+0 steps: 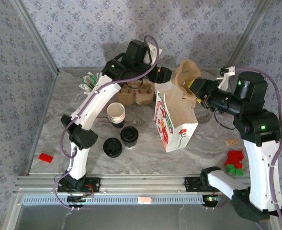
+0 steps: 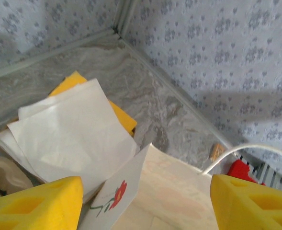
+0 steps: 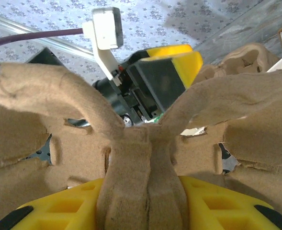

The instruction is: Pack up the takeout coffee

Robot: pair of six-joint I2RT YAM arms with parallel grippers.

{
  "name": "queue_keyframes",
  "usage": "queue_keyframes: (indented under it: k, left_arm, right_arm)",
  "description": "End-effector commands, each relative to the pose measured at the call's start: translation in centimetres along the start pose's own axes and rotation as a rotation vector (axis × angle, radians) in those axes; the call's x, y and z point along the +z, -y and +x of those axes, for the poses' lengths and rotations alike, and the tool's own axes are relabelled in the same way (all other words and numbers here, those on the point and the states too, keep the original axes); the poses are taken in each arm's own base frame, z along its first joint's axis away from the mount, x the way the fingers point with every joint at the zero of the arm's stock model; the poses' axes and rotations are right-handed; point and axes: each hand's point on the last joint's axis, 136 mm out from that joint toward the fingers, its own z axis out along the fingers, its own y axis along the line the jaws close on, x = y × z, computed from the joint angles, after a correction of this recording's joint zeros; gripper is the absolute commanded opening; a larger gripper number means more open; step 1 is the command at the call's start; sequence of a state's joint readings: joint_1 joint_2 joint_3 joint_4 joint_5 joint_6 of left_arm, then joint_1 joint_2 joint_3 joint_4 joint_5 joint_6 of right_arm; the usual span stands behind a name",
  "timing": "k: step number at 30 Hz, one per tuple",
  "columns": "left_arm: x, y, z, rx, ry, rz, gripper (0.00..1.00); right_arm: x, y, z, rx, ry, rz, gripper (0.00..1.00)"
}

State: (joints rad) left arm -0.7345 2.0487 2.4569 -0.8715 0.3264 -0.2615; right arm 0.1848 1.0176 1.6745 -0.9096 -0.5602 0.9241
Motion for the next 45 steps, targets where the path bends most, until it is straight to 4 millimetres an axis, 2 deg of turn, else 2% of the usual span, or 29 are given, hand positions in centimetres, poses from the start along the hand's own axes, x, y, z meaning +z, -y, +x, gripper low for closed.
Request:
queue_keyframes:
  k: [1,9,22,24,28,37,45]
  left_arm:
    - [0.7,-0.1,1.4,0.044,-0.063,0.029,0.69]
    - [3.7,0.7,4.9,0.122,-0.169,0.092,0.66]
    - [6.1,-1.0,8.8,0.121,-0.288,0.094,0.61]
    - [6.1,-1.2,9.2,0.122,-0.301,0.085,0.58]
    - [5.7,-1.3,9.6,0.126,-0.314,0.071,0.47]
    - [4.0,-1.4,9.4,0.086,-0.314,0.001,0.18]
    - [2.1,-1.5,8.4,-0.023,-0.279,-0.064,0.18]
  right_arm:
    - [-1.3,-0.6,-0.2,-0.029,0.029,-0.012,0.42]
    - [-1.2,-0.6,-0.5,0.0,0.021,-0.03,0.42]
    - [-1.0,-0.4,-0.8,0.03,0.031,-0.04,0.41]
    - [-0.9,-0.4,-0.8,0.032,0.033,-0.043,0.41]
    - [-0.9,-0.3,-0.9,0.035,0.036,-0.04,0.41]
    - [-0.6,0.3,-0.9,0.042,0.039,-0.025,0.41]
    - [-0.5,0.3,-1.0,0.033,0.041,-0.027,0.41]
